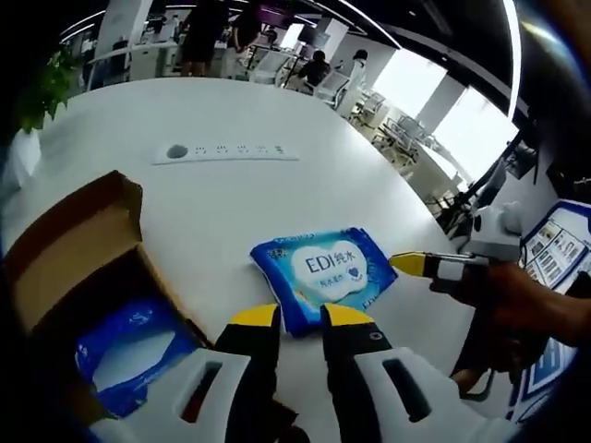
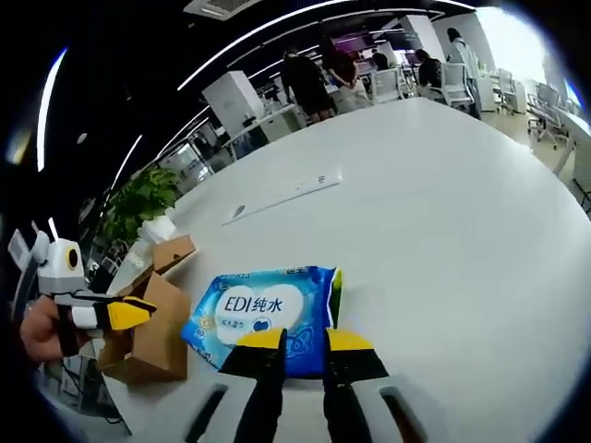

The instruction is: Operate the shoe box by opening the lid, removing the specified soft item, and placing it in the target area until the item is outside and the box remains undamaged.

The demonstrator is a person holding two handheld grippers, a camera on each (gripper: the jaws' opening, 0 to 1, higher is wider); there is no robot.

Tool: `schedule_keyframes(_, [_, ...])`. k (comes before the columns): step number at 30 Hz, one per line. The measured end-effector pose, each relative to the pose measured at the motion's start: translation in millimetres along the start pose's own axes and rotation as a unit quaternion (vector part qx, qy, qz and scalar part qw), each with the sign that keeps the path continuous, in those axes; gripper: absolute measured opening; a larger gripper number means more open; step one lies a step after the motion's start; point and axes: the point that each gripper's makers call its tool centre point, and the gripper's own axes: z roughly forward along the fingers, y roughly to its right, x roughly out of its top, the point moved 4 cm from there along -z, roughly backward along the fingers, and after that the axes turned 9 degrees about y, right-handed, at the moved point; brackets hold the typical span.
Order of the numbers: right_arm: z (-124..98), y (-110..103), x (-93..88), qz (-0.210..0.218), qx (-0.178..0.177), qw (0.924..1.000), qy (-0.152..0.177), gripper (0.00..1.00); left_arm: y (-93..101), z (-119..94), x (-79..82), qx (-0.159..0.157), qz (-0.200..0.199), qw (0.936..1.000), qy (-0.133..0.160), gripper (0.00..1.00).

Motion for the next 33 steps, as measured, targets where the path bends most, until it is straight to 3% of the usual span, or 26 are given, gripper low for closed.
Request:
schedule_keyframes(9, [-19.3, -24.4, -4.4, -0.005, 0.011, 0.9995, 0.028, 0.16, -7.3, -40.8, 5.2, -0.017, 0.006, 0.9987, 0.048, 0.22])
schedule_keyframes(19, [-33.7, -53.2, -16.0, -0.023, 0.037, 0.9985, 0.033, 0.24, -23.1, -78.0, 2.5, -0.005, -0.002, 0.9971, 0.076, 0.23])
schedule_keyframes(33, [-43.9, -73.8, -30.6, -0.029, 0.069, 0.997, 0.022, 0.3, -41.7, -99.4, -0.1, 0.017, -0.031, 0.9937, 0.106, 0.23])
